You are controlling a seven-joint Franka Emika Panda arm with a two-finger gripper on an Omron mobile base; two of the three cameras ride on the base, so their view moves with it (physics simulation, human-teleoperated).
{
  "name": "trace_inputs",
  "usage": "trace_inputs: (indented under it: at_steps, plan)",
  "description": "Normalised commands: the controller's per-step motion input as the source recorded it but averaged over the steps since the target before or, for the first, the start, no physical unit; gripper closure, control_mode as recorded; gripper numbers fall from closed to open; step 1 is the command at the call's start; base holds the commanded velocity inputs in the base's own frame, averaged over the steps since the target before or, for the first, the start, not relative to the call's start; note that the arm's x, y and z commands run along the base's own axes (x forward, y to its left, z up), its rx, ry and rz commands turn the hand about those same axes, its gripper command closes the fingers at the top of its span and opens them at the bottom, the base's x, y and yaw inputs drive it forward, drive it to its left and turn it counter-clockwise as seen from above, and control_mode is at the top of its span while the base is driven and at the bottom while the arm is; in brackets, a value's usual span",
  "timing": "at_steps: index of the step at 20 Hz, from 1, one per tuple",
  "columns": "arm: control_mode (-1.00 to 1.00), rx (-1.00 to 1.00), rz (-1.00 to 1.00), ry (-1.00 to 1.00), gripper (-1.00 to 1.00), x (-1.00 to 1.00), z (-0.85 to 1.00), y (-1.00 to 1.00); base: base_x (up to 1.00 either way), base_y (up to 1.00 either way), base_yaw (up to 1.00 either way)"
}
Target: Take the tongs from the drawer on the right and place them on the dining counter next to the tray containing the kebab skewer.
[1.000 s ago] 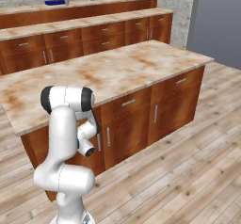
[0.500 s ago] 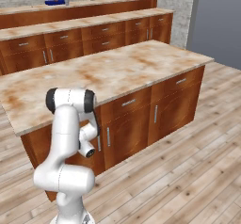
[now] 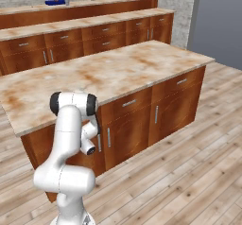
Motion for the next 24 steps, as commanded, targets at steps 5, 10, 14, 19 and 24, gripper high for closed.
trace_inputs:
  at_steps: [5, 10, 14, 19, 24]
  plan:
    - [-1.0, 0.0, 0.0, -0.01, -1.0, 0.44, -0.28, 0.22, 0.0, 0.0, 0.0]
    - [-1.0, 0.0, 0.0, -0.02, -1.0, 0.5, -0.3, 0.1, 0.0, 0.0, 0.0]
    - [-1.0, 0.0, 0.0, -0.06, -1.0, 0.19, -0.46, 0.0, 0.0, 0.0, 0.0]
    - [-1.0, 0.0, 0.0, -0.1, -1.0, 0.22, -0.41, 0.09, 0.0, 0.0, 0.0]
    - [-1.0, 0.0, -0.03, -0.03, 1.0, 0.39, 0.06, 0.25, 0.0, 0.0, 0.0]
